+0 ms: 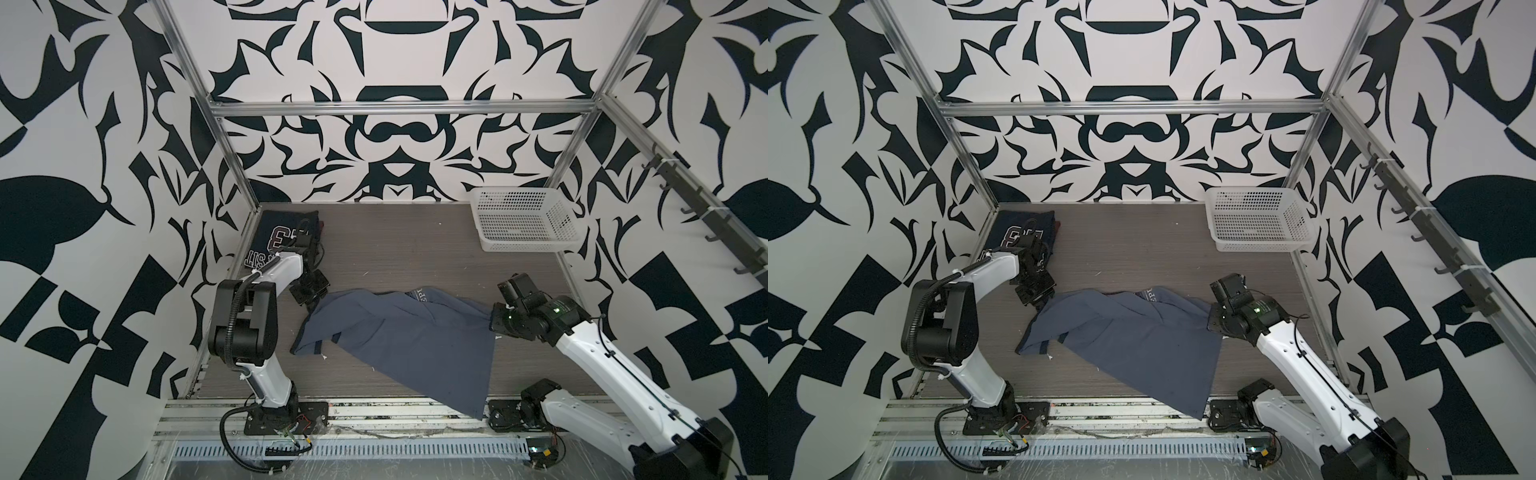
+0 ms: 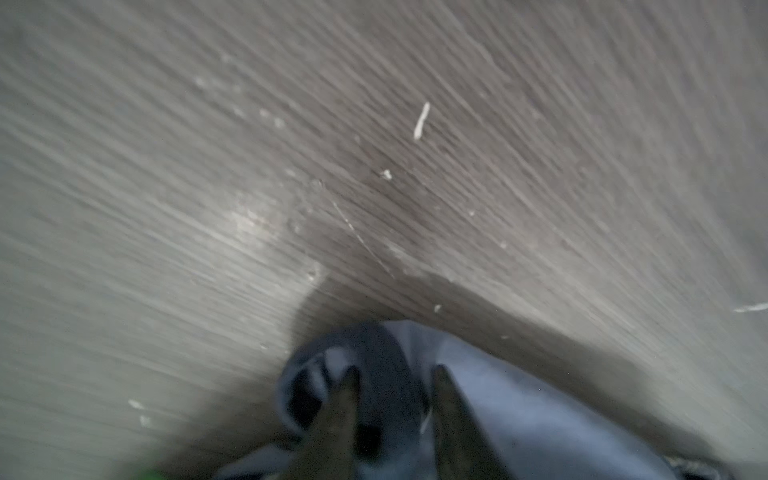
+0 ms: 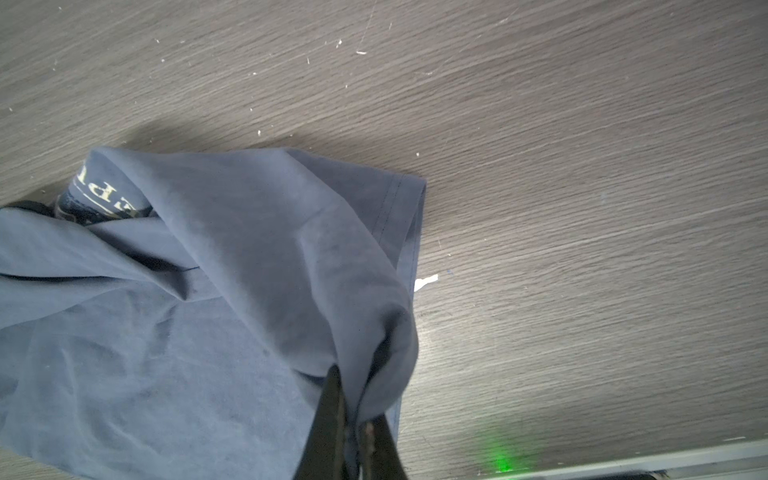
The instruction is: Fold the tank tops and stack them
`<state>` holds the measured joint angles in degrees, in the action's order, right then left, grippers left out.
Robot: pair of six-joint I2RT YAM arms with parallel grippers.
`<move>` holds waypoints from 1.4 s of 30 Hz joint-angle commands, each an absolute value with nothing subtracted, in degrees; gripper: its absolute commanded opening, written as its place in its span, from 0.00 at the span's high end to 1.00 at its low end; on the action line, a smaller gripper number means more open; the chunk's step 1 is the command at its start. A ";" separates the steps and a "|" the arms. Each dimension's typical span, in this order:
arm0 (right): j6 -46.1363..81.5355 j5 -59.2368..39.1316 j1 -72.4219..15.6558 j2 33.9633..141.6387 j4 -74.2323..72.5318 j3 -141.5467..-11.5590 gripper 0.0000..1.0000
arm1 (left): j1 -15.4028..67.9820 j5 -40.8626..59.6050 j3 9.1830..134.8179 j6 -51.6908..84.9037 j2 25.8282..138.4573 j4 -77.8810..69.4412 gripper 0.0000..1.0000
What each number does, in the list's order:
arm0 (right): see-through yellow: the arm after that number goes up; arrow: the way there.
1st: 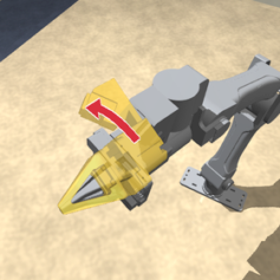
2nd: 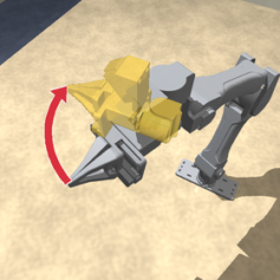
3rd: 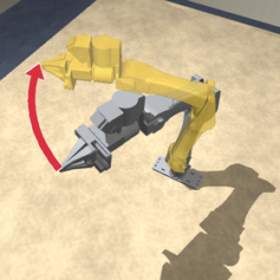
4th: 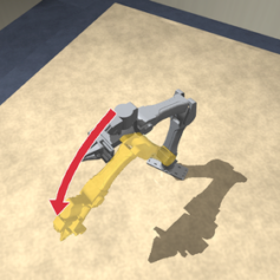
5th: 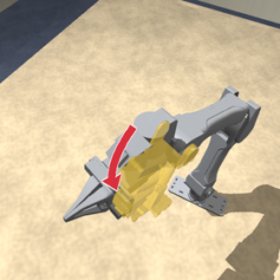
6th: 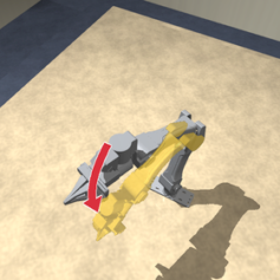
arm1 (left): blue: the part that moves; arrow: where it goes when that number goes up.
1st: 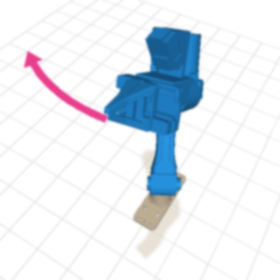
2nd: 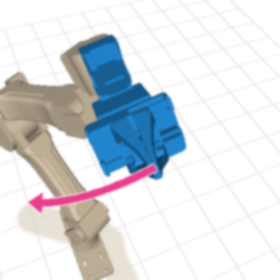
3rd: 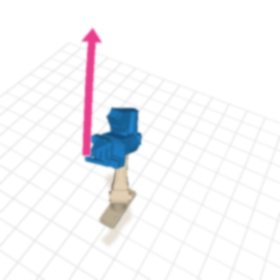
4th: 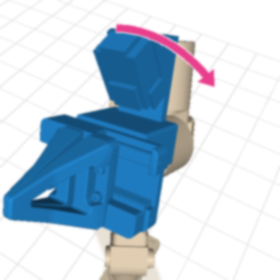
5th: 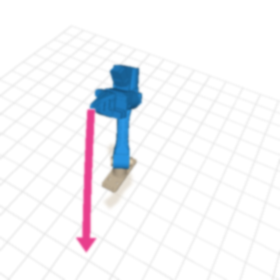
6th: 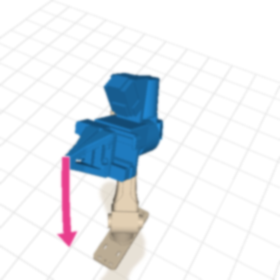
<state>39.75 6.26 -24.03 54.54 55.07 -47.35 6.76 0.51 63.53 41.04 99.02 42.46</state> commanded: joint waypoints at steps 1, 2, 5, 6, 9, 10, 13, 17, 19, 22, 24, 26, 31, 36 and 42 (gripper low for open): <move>37.69 7.87 -23.35 55.73 54.95 -51.99 1.00 | 6.77 3.92 64.72 40.52 97.39 41.75 0.97; 37.13 8.06 -22.89 55.81 55.29 -53.30 1.00 | 6.77 3.75 65.42 40.48 95.18 41.80 1.00; 35.18 8.57 -20.73 55.63 55.59 -57.79 1.00 | 6.86 1.39 65.88 39.91 84.07 40.28 1.00; 34.43 8.57 -19.89 55.80 55.72 -59.36 1.00 | 6.86 0.96 65.89 39.72 79.91 39.51 1.00; 32.27 8.92 -17.71 56.85 56.93 -65.01 1.00 | 6.93 -0.95 66.58 37.38 65.89 38.04 1.00; 32.00 9.09 -17.61 56.95 57.17 -66.26 1.00 | 6.94 -1.60 66.06 37.31 62.86 37.95 1.00; 32.25 8.93 -17.58 56.78 57.85 -66.94 1.00 | 7.03 0.31 61.43 38.64 55.53 40.06 1.00; 33.71 6.49 -17.62 55.63 58.12 -61.92 1.00 | 7.04 5.23 47.22 45.55 49.65 43.97 1.00; 34.51 5.42 -17.58 54.66 58.00 -58.29 1.00 | 7.03 5.66 40.38 50.47 47.67 47.13 1.00; 35.68 4.60 -17.58 53.64 57.60 -53.51 1.00 | 7.04 6.92 32.59 55.61 45.26 50.54 0.88; 36.16 3.94 -17.56 53.26 57.07 -51.47 1.00 | 7.08 5.45 31.50 56.33 44.58 52.26 0.65; 36.42 3.63 -17.58 53.18 56.67 -50.77 1.00 | 6.94 2.81 33.12 56.74 44.47 52.80 0.44; 36.54 3.60 -17.58 53.01 56.55 -51.31 1.00 | 7.11 -0.85 41.54 52.58 52.83 49.65 0.37; 36.76 3.27 -17.58 52.23 56.06 -50.29 1.00 | 8.10 -4.57 49.06 47.27 66.19 49.83 0.42; 37.08 2.90 -17.58 52.08 55.34 -49.21 1.00 | 17.15 -10.70 54.91 46.27 78.65 52.40 0.44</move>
